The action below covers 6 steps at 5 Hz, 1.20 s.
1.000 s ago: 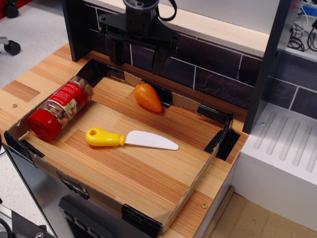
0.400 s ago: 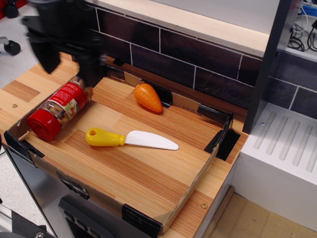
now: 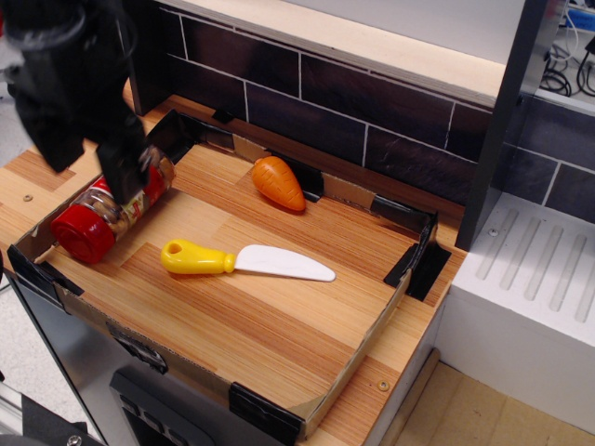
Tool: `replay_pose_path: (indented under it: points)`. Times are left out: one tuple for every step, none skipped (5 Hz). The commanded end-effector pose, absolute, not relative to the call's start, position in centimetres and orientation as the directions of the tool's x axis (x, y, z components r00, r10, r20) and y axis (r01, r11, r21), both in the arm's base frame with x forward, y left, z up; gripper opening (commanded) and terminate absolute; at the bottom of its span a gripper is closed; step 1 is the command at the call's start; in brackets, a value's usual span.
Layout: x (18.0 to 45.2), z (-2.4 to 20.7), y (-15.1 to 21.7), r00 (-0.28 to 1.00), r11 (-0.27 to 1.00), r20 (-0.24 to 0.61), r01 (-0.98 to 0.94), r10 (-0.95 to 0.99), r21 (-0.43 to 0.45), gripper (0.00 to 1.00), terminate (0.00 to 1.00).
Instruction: Upright basil bottle
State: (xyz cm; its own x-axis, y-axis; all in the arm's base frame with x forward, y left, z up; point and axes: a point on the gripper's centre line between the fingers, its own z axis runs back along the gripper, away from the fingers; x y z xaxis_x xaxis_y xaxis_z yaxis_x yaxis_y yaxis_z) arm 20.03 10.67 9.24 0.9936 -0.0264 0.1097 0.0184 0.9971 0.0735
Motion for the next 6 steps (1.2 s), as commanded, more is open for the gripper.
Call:
replay_pose_path:
  points:
    - [20.0,7.0,12.6,0.992,0.996,0.108,0.057,-0.064,0.074,1.00,0.00]
    - [20.0,6.1,13.3,0.993,0.998,0.120,0.016,-0.024,0.064,1.00,0.00]
    - [19.7,5.1,13.6,0.992,0.996,0.129,0.002,-0.013,0.084,1.00,0.00]
    - [19.7,4.9,13.8,0.990,0.996,0.138,-0.003,-0.010,0.089,1.00,0.00]
    - [19.8,4.4,13.8,0.990,0.995,0.139,0.001,-0.015,0.103,1.00,0.00]
    - [20.1,4.0,13.9,0.989,0.993,0.147,-0.013,-0.004,0.114,1.00,0.00]
